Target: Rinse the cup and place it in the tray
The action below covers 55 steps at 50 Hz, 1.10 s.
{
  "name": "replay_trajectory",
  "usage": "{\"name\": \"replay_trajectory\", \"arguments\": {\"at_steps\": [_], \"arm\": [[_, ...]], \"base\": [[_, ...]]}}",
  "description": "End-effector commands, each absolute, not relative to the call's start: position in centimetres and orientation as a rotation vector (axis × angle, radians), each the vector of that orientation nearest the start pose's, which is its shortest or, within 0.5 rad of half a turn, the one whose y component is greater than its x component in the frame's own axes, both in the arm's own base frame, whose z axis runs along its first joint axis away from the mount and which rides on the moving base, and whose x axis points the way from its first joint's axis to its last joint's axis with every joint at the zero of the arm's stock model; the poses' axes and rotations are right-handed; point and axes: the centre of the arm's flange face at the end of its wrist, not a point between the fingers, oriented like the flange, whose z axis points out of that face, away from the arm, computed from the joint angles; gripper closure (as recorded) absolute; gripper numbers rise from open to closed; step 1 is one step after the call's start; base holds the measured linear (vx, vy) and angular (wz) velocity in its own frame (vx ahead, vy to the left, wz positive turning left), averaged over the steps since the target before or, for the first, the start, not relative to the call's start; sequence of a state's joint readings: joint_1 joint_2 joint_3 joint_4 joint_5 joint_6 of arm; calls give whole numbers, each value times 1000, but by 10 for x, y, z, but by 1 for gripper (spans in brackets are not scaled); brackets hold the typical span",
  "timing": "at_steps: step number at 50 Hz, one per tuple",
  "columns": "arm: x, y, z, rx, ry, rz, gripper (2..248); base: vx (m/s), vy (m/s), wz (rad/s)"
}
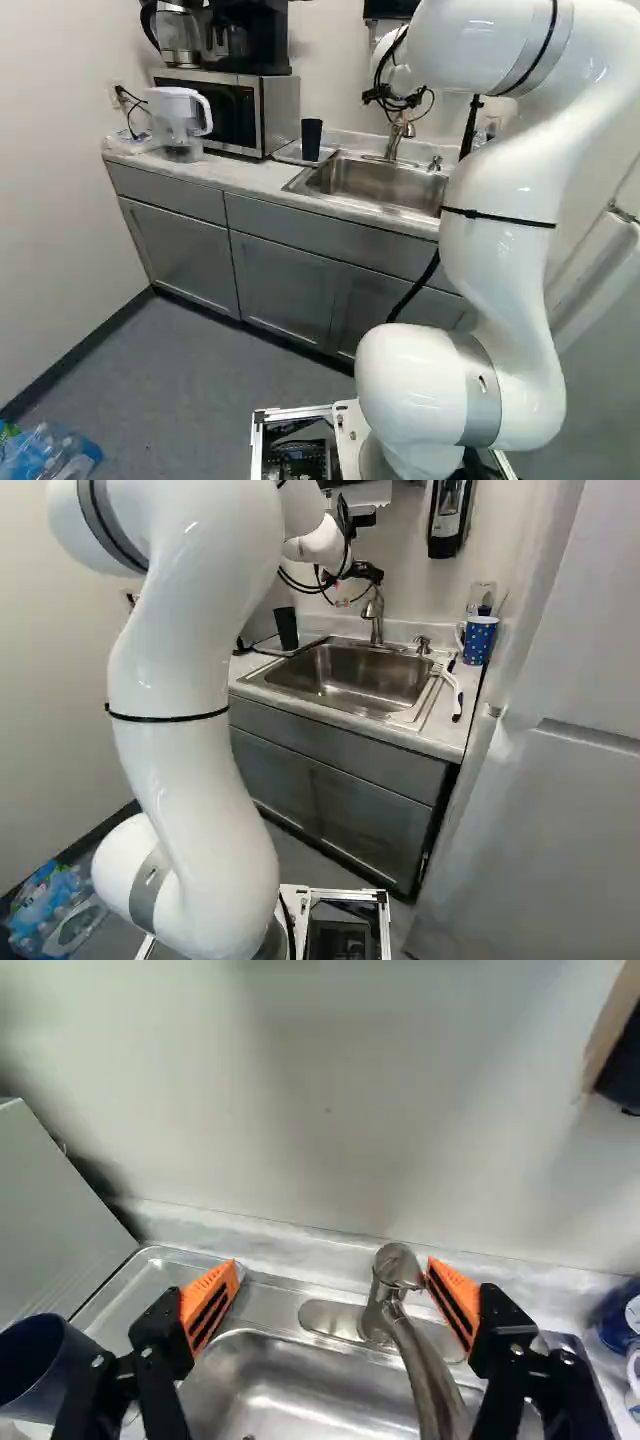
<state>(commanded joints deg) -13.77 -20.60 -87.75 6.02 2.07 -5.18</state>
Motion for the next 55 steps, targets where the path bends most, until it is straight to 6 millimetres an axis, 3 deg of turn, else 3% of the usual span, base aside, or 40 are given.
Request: {"name": "replay_trajectory", "arguments": {"at_steps": [29,55], "arm": [[600,-180,672,-2723,422,-1807,3],[543,-180,660,-2858,471,-1519,3]], "base": [[0,0,0],[0,0,0]]}}
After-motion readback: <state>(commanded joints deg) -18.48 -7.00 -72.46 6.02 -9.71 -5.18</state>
